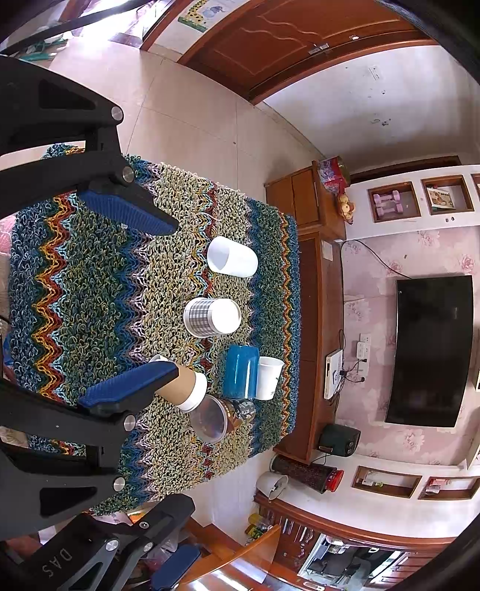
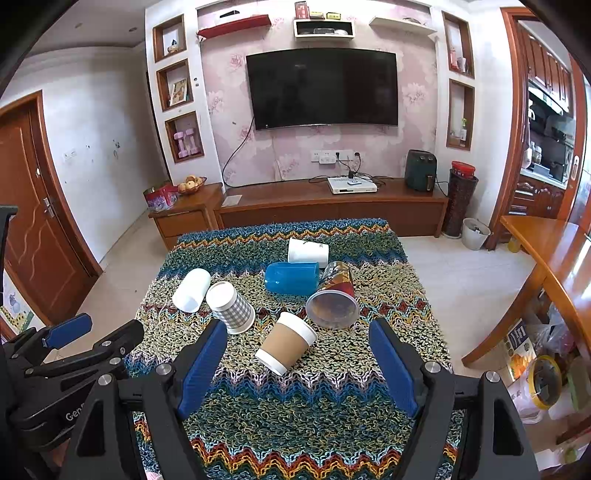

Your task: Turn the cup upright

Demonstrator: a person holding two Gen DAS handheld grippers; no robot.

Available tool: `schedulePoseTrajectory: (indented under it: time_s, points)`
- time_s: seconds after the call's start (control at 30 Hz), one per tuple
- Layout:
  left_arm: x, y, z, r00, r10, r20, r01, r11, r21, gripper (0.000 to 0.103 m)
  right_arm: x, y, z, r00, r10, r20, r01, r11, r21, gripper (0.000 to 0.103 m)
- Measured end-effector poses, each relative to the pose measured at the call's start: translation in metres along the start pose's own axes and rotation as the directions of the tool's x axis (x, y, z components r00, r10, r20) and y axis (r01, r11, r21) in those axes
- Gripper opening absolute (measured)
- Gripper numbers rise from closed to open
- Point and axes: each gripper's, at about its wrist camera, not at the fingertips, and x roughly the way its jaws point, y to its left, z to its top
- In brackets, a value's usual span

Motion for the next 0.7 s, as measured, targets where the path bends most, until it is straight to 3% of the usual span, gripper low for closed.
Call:
schedulePoseTrajectory:
  time_s: [0.4,0.7]
  points:
    - [0.006,-0.001,0.002,1.000,0.021,-0.006,-0.021,1.000,0.008,0.075,0.002,-0.001,0.000,1.000,-0.004,0.000,0.004,1.000,0.006,0.080]
    - [0.016,-0.010,0.015,0.997,0.072,0.007,-0.072,0.995,0.073,0.075,0.015,-0.014,0.005,1.000,-0.013,-0.001,0.013,1.000,0.028,0.080]
